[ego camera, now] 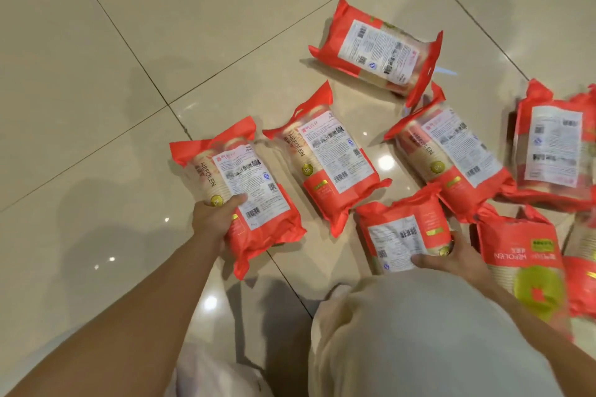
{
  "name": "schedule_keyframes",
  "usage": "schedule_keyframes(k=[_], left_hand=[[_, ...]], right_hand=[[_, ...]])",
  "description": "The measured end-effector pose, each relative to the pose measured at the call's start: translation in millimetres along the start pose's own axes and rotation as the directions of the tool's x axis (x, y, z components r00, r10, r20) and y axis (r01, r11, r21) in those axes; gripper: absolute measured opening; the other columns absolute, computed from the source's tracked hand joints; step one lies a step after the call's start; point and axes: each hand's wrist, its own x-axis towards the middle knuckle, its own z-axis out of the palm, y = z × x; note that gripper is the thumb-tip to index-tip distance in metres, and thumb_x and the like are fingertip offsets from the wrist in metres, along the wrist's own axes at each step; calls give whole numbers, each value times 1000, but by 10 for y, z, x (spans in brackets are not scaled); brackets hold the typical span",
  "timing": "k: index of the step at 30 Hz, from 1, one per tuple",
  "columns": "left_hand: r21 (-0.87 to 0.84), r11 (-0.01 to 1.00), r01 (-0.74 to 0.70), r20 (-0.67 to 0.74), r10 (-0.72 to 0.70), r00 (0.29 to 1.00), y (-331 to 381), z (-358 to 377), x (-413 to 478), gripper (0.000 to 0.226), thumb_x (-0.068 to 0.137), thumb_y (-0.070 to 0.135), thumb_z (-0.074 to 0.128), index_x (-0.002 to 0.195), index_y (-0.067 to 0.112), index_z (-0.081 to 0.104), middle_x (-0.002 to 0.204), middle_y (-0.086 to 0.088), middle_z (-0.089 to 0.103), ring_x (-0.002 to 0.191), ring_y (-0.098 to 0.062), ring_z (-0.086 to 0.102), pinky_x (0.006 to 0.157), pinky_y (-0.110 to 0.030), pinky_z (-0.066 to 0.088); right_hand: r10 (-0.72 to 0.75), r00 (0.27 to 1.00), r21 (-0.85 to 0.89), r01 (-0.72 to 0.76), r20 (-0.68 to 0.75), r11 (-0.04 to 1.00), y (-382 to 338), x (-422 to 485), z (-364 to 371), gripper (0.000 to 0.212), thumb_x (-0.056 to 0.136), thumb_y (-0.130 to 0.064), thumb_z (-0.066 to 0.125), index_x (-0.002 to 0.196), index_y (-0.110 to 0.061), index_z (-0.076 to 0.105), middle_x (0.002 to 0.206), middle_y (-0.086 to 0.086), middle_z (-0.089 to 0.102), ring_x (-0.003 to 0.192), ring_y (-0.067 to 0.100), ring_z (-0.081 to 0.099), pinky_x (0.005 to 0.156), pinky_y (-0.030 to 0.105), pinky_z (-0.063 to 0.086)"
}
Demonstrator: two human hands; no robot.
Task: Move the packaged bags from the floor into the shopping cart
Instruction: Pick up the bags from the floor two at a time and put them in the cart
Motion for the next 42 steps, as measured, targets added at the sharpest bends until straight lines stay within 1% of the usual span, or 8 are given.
schedule_keyframes(k=[5, 10, 16, 21, 27, 31, 35, 42], left_hand=[[-20, 993, -116, -21, 116, 993, 668, -625, -1301, 86, 43, 40, 95, 116, 8, 64, 106, -8, 77, 88, -25, 78, 78, -48, 65], [-66, 951, -301, -27, 300, 954, 1845, -1519, -3257, 60, 67, 19, 93, 115, 14, 57, 108, -2, 73, 94, -19, 74, 80, -39, 62], [-96, 874, -476, -138, 462, 876, 2865, -3000, -5439, 63, 63, 24, 94, 114, 20, 57, 109, 0, 72, 97, -19, 73, 81, -42, 62], [-121, 813, -569, -368, 496, 787, 2917, -4188, -6886, 61, 57, 32, 91, 109, 26, 59, 102, 4, 73, 92, -19, 73, 79, -40, 62], [-250, 750, -613, -702, 295, 648, 1765, -5112, -8368, 50, 71, 4, 89, 109, 19, 60, 92, 5, 77, 76, -6, 76, 60, -19, 58], [-336, 719, -608, -852, 42, 521, 537, -5447, -9356, 56, 65, 11, 94, 109, 25, 62, 92, 6, 80, 85, -12, 77, 70, -27, 59], [-416, 667, -618, -903, -225, 365, -753, -5452, -10337, 57, 59, 17, 95, 105, 30, 63, 95, 8, 80, 83, -9, 76, 78, -36, 59], [-468, 564, -680, -823, -558, 104, -2984, -5074, -11886, 52, 68, 5, 91, 108, 26, 63, 93, 5, 78, 77, -4, 76, 61, -19, 57]], right_hand=[[-106, 976, 184, 141, -189, 973, -914, -1232, -692, 60, 62, -28, 93, 107, -23, 54, 94, 0, 73, 81, 23, 71, 80, 47, 58], [-320, 936, 260, 349, -150, 900, -2443, -2943, -1673, 59, 69, -25, 90, 113, -18, 51, 94, 2, 71, 73, 17, 69, 61, 30, 54], [-568, 807, 291, 589, -161, 754, -3915, -5079, -2603, 59, 65, -23, 92, 112, -27, 55, 101, -8, 73, 89, 11, 71, 82, 35, 56], [-737, 672, 343, 711, -75, 613, -4615, -6501, -2746, 60, 64, -36, 89, 113, -33, 53, 102, -11, 73, 92, 11, 71, 88, 44, 56], [-884, 387, 379, 801, 262, 463, -4724, -7885, -2063, 62, 62, -37, 89, 113, -33, 54, 98, -8, 74, 87, 16, 73, 84, 48, 58], [-867, 141, 405, 841, 477, 360, -4359, -8909, -1522, 50, 71, -24, 88, 108, -32, 55, 98, -6, 73, 88, 18, 72, 78, 39, 55], [-762, -92, 442, 856, 641, 269, -3689, -9956, -945, 53, 70, -23, 88, 111, -28, 55, 98, -3, 73, 87, 20, 72, 79, 40, 55], [-466, -387, 529, 819, 795, 223, -1606, -11608, -14, 48, 69, -18, 89, 101, -30, 56, 97, 2, 76, 84, 24, 74, 82, 52, 59]])
